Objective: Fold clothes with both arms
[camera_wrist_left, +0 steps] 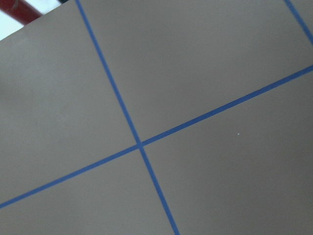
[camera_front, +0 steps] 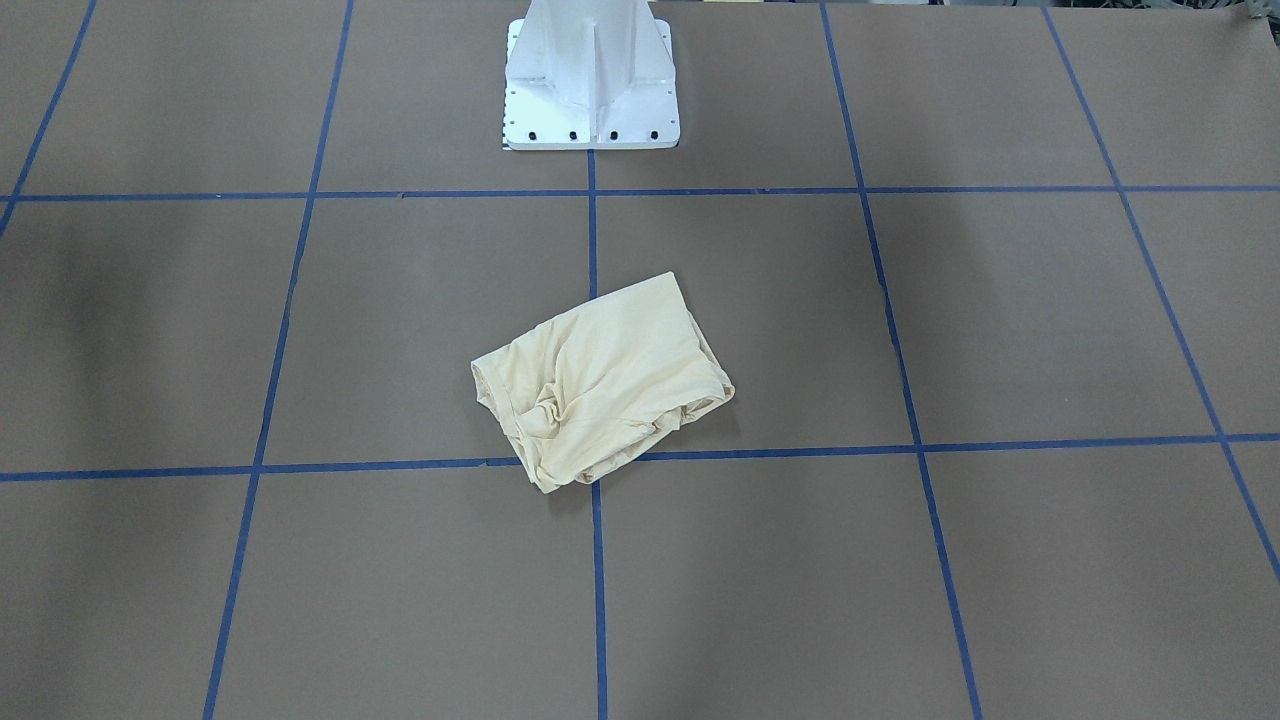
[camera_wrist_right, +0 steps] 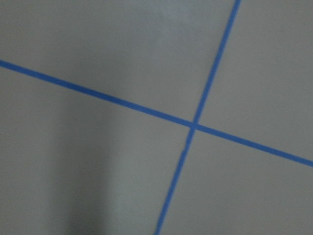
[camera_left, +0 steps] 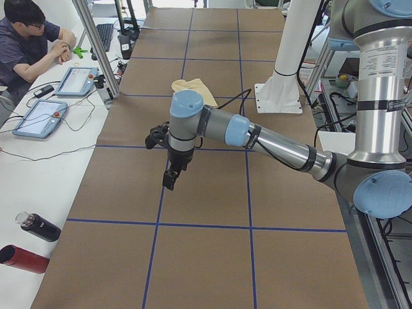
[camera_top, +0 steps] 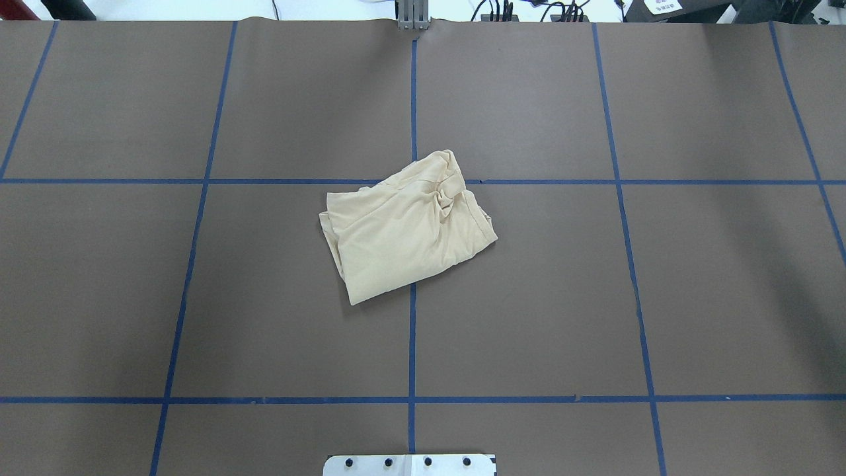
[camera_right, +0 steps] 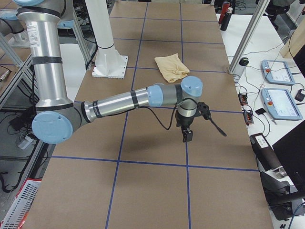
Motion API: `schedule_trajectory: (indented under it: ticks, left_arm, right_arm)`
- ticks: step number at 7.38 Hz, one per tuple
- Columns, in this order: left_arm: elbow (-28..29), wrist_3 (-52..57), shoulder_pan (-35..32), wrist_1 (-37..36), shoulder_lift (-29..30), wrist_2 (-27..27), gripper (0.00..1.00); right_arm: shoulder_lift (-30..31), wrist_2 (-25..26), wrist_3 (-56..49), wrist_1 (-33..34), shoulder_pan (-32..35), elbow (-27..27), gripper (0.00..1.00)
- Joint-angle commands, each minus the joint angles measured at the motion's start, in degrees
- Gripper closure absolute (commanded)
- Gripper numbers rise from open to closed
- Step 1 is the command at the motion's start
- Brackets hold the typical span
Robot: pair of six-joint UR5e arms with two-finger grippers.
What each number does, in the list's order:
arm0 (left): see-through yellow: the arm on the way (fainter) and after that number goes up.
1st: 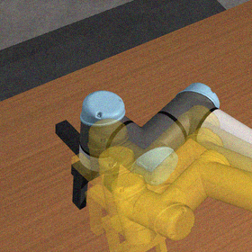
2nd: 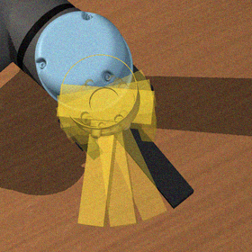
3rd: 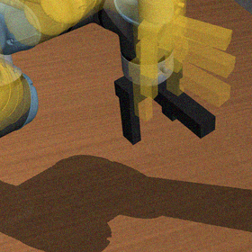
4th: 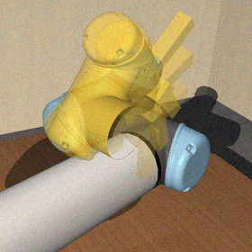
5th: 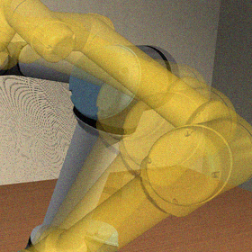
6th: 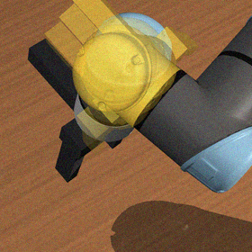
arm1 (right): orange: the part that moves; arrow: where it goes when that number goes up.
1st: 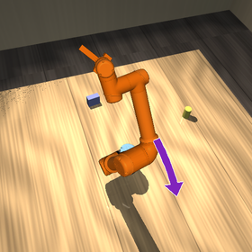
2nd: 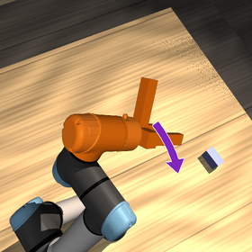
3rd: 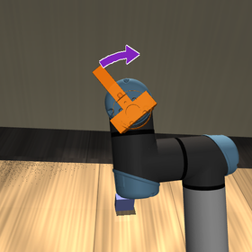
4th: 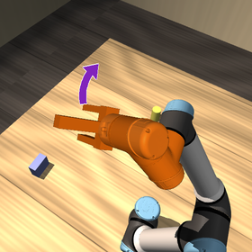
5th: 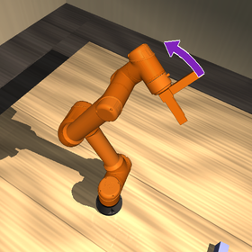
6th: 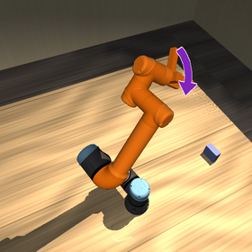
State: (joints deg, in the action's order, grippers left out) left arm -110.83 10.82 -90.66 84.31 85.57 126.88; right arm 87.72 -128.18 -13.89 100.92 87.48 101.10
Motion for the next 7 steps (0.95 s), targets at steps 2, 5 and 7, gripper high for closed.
schedule_trajectory:
  ticks: [2,5,7]
  left_arm:
    - [6.7,-0.5,-2.3,-1.0,-2.0,4.7,0.00]
    - [14.1,0.2,-2.2,2.3,-3.9,10.6,0.00]
    - [13.9,-0.4,-2.1,2.0,-1.3,10.1,0.00]
  right_arm:
    - [7.0,-0.2,-3.6,0.1,5.2,-0.8,0.00]
    - [7.0,-0.5,1.4,0.0,5.2,-0.6,0.00]
    - [7.0,-0.4,1.4,0.0,5.2,-0.6,0.00]
